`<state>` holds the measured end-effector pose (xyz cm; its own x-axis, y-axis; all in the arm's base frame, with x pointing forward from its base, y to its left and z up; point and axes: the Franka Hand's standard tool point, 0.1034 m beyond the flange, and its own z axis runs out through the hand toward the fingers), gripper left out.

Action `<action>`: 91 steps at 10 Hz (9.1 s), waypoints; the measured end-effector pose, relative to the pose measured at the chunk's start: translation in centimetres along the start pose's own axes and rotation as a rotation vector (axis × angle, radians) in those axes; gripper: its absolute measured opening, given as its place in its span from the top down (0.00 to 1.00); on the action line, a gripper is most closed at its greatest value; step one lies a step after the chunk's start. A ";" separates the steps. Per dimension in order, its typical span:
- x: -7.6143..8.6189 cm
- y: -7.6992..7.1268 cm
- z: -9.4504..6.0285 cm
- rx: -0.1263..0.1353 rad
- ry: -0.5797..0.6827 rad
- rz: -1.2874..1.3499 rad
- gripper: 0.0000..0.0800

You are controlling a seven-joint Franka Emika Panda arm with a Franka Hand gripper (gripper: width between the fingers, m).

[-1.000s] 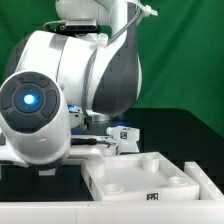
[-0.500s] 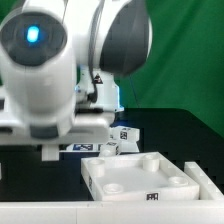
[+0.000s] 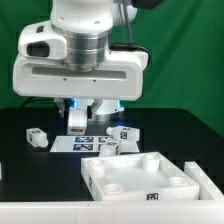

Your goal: Assemble one leg

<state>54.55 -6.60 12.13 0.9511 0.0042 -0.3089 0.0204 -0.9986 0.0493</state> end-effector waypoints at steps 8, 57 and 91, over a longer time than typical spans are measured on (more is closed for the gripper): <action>2.4 -11.0 -3.5 0.070 0.743 0.103 0.64; 8.8 -18.2 -0.6 0.376 0.373 1.154 0.64; 10.7 -16.9 0.8 0.356 0.287 1.351 0.55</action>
Offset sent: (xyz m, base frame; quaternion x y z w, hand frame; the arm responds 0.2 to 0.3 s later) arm 0.0248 0.0738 0.0234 0.0038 0.2145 0.0464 0.9756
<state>64.19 10.29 7.25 0.2063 -0.9784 -0.0157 -0.9735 -0.2036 -0.1041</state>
